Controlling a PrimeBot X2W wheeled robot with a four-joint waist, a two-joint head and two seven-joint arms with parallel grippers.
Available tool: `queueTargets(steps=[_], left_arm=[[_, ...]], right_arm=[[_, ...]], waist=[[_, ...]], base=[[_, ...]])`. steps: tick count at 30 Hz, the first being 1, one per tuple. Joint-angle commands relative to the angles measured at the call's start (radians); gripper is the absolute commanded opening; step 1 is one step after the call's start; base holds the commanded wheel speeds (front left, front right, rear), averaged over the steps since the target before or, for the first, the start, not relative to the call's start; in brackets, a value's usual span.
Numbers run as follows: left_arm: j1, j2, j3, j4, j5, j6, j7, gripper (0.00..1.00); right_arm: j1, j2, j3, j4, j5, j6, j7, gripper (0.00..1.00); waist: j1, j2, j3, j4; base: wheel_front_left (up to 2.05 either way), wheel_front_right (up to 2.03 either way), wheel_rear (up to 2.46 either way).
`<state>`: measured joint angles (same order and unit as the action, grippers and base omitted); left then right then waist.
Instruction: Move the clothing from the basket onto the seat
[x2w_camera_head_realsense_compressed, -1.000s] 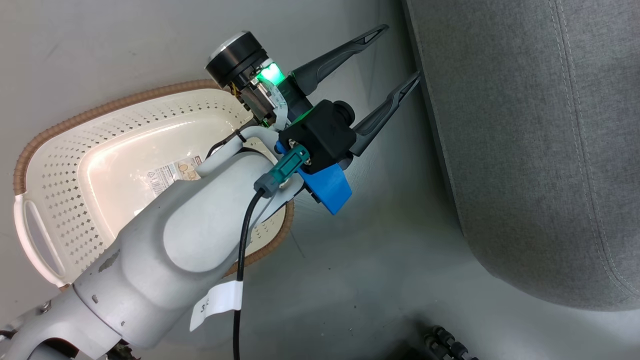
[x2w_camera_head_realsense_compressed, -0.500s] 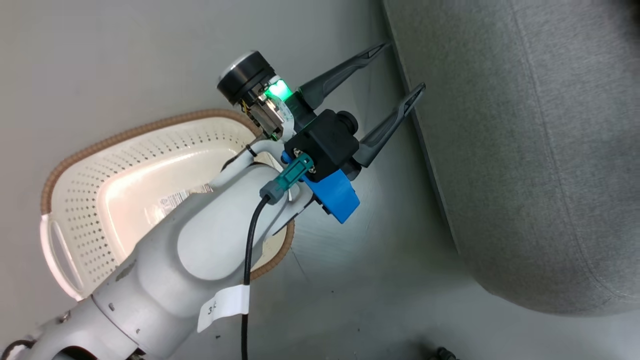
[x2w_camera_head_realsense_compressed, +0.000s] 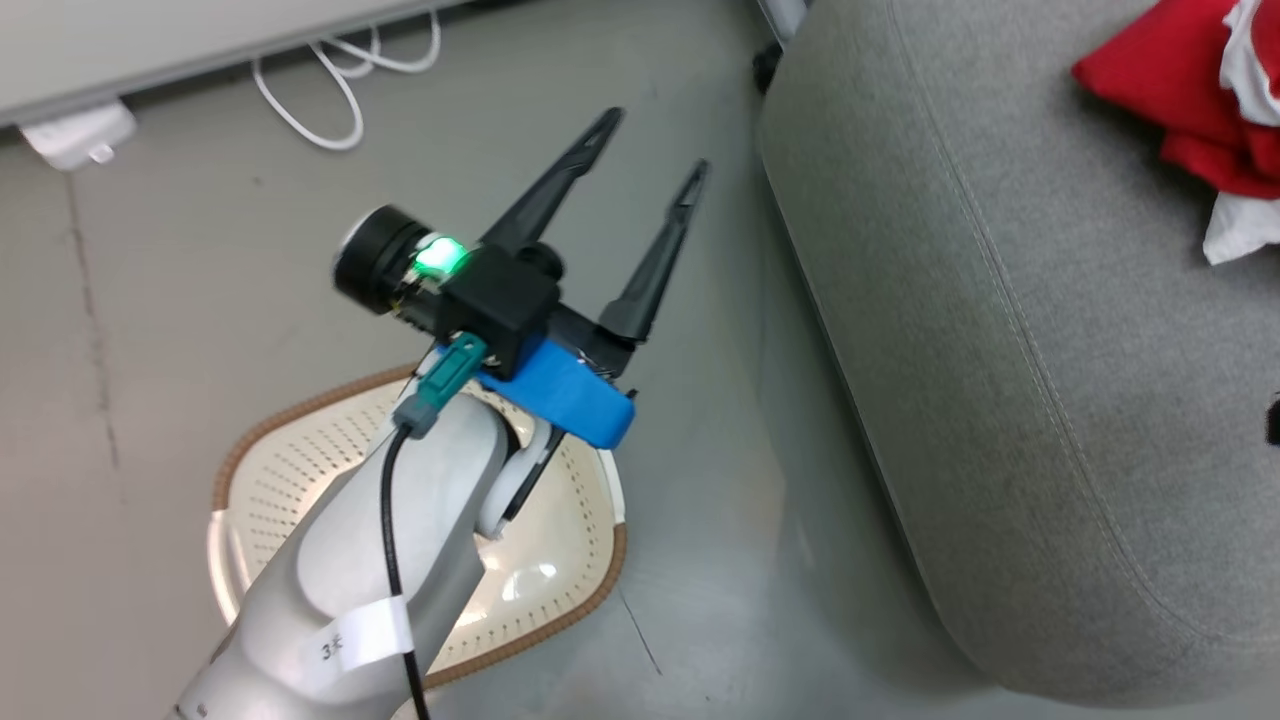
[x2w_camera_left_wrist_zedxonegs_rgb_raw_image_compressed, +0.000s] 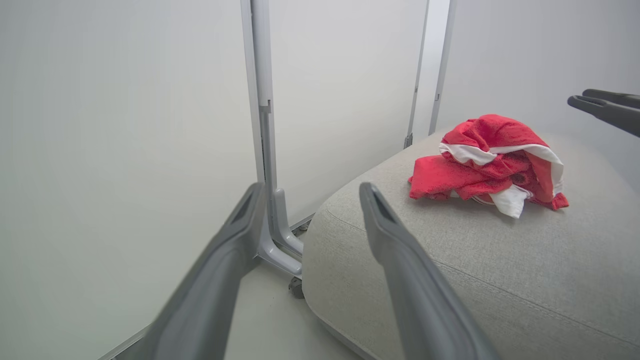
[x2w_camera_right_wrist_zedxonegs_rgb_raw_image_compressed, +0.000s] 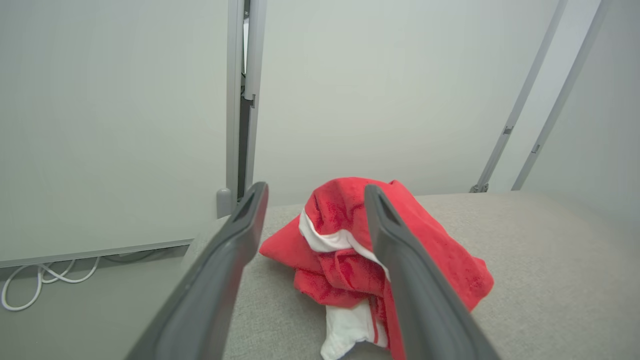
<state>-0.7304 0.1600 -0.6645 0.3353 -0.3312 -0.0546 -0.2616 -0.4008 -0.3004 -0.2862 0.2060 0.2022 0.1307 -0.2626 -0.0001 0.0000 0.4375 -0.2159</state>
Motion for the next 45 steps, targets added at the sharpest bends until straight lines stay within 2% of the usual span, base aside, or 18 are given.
queueTargets(steps=[1,12,21,31,45], left_arm=[[0.040,0.000,0.041,-0.010,0.013,0.009,-0.005,1.00],[0.227,-0.029,0.304,-0.048,0.063,0.032,-0.005,1.00],[0.377,-0.063,0.482,-0.064,0.115,0.000,-0.005,1.00],[0.505,-0.097,0.579,-0.064,0.157,-0.042,-0.005,1.00],[0.587,-0.109,0.607,-0.057,0.169,-0.071,-0.005,1.00]], right_arm=[[0.025,0.007,0.029,-0.020,-0.011,0.000,-0.003,1.00],[0.082,0.049,0.175,-0.064,-0.034,0.000,-0.003,1.00],[0.154,0.090,0.239,-0.046,-0.024,0.000,-0.003,1.00],[0.225,0.120,0.261,0.015,-0.039,0.000,-0.003,1.00],[0.303,0.169,0.227,0.056,-0.048,0.000,-0.003,1.00]], waist=[[0.0001,0.0000,-0.084,0.054],[0.0001,0.0000,-0.222,0.169],[0.0001,0.0000,-0.295,0.259],[0.0001,0.0000,-0.351,0.320],[0.0001,0.0000,-0.405,0.345]], base=[[0.00,0.00,0.00],[0.00,0.00,0.00],[0.00,0.00,0.00],[0.00,0.00,0.00],[0.00,0.00,0.00]])
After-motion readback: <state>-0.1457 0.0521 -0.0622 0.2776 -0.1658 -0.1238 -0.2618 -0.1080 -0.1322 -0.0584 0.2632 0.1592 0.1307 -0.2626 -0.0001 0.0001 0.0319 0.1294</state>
